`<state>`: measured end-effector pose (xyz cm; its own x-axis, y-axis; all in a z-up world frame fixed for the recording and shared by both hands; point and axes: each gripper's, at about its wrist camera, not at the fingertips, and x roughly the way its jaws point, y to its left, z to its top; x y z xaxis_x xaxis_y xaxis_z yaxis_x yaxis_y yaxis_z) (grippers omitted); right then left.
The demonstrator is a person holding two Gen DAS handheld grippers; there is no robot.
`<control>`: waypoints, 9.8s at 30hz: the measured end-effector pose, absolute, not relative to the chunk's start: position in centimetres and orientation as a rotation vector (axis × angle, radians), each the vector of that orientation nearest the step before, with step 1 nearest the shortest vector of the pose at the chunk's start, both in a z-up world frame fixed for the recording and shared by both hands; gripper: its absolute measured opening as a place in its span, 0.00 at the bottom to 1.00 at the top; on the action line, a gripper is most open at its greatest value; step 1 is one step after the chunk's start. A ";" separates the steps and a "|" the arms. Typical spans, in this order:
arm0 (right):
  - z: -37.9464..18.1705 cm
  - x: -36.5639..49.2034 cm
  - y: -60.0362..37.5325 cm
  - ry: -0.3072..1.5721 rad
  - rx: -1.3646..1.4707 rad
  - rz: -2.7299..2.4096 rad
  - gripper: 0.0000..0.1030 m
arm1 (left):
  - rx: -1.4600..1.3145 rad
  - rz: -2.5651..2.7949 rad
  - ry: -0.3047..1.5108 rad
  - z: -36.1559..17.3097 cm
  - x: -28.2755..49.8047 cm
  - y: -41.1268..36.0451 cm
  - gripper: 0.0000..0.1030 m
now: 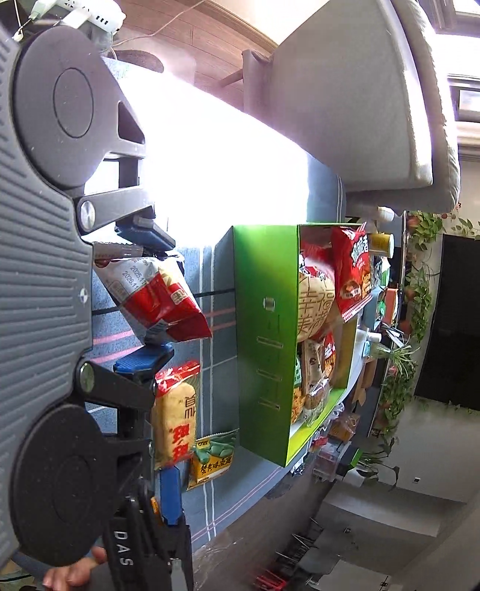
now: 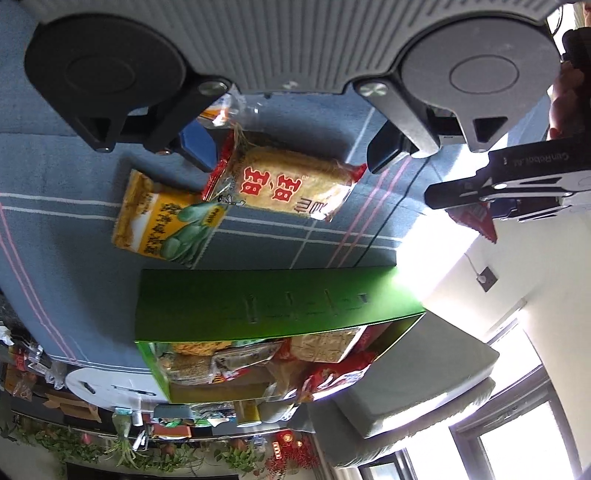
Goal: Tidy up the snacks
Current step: 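Grasp and lift the yellow rice-cracker packet with the right gripper while the left holds its bag, then lower the red-and-white bag into the box with the left gripper while the right lowers the rice-cracker packet, then reach the left gripper down and grasp the blue-labelled bread roll packet, then lift the bread roll with the left gripper while the right grasps the yellow-green bean snack bag, then carry the bread roll over the box with the left gripper while the right carries the bean bag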
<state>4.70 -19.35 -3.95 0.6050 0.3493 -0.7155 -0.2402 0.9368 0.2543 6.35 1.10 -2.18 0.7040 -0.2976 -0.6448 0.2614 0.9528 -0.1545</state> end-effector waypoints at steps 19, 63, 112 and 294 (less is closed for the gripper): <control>-2.2 4.0 -17.9 0.743 0.004 0.436 0.76 | -0.080 -0.297 0.727 -2.2 6.4 1.8 0.51; 3.1 8.7 -21.7 0.539 0.244 0.236 0.57 | -0.061 -0.415 0.599 4.0 10.6 -3.4 0.52; 2.2 11.7 -26.7 0.541 0.317 0.126 0.63 | -0.005 -0.541 0.603 2.0 15.3 -8.7 0.61; 1.9 10.1 -23.1 0.543 0.233 0.239 0.83 | 0.029 -0.417 0.600 3.0 12.7 -5.9 0.39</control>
<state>10.07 -23.08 1.94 0.8300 0.2840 -0.4800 -0.1616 0.9462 0.2804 12.73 -5.88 3.01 0.7448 -0.3727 -0.5535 0.3895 0.9163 -0.0928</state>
